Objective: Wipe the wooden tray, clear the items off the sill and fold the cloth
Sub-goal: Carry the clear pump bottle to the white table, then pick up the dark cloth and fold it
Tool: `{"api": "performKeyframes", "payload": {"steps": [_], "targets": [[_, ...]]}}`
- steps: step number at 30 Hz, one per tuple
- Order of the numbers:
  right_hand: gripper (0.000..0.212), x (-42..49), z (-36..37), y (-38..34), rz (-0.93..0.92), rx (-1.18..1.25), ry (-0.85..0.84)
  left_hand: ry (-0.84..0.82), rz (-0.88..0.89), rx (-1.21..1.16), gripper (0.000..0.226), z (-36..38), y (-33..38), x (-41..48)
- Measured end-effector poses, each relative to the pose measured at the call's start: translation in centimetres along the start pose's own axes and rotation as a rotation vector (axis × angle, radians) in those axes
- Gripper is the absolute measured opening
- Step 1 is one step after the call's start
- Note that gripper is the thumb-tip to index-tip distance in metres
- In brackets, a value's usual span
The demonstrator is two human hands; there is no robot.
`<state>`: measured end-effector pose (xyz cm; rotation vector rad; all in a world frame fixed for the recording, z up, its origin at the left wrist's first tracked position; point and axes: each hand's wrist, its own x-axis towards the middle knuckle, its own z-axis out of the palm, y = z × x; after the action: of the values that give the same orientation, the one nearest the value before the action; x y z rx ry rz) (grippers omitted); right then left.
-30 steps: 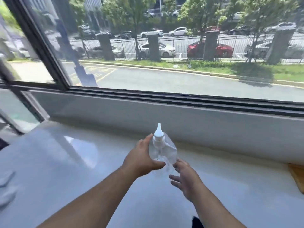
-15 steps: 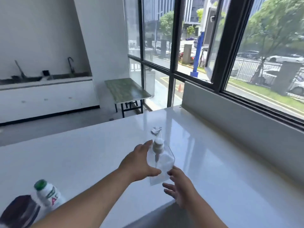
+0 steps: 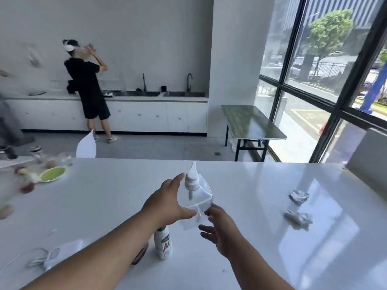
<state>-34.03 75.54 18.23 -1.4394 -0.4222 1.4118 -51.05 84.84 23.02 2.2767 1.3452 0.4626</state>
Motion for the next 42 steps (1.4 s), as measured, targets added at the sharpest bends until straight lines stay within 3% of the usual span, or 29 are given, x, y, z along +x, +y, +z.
{"api": "performKeyframes", "payload": {"steps": [8, 15, 21, 24, 27, 32, 35, 38, 42], "targets": [[0.026, 14.0, 6.5, -1.4, 0.071, -0.049, -0.091, 0.030, -0.149, 0.073, 0.122, -0.9, -8.4, 8.7], [0.039, 26.0, 8.1, 1.2, 0.204, -0.129, -0.122, -0.088, -0.298, 0.028, 0.126, 3.5, -15.2, 16.4], [0.048, 28.5, 7.6, 4.3, 0.307, -0.245, -0.104, -0.248, -0.401, -0.024, 0.135, 8.2, -18.7, 17.5], [0.059, 27.2, 7.2, 4.3, 0.266, -0.360, -0.043, -0.271, -0.407, 0.011, 0.138, 7.7, -19.1, 17.0], [0.068, 24.7, 6.5, 1.8, 0.080, -0.540, 0.084, -0.185, -0.400, 0.009, 0.136, 4.2, -18.1, 16.4], [0.061, 16.4, 3.8, -4.6, -0.280, -0.901, 0.347, -0.017, -0.204, 0.068, 0.084, -3.3, -13.7, 15.3], [0.062, 8.9, 1.1, -5.7, -0.391, -1.060, 0.537, -0.060, -0.004, 0.057, 0.069, -3.9, -8.6, 14.1], [0.066, 0.5, -2.5, -3.0, -0.369, -1.116, 0.718, -0.222, 0.191, 0.035, 0.072, -0.7, -2.4, 10.6], [0.068, -11.6, -9.1, 3.5, -0.183, -1.122, 0.928, -0.413, 0.409, 0.044, 0.069, 6.0, 5.2, 3.1]]}}
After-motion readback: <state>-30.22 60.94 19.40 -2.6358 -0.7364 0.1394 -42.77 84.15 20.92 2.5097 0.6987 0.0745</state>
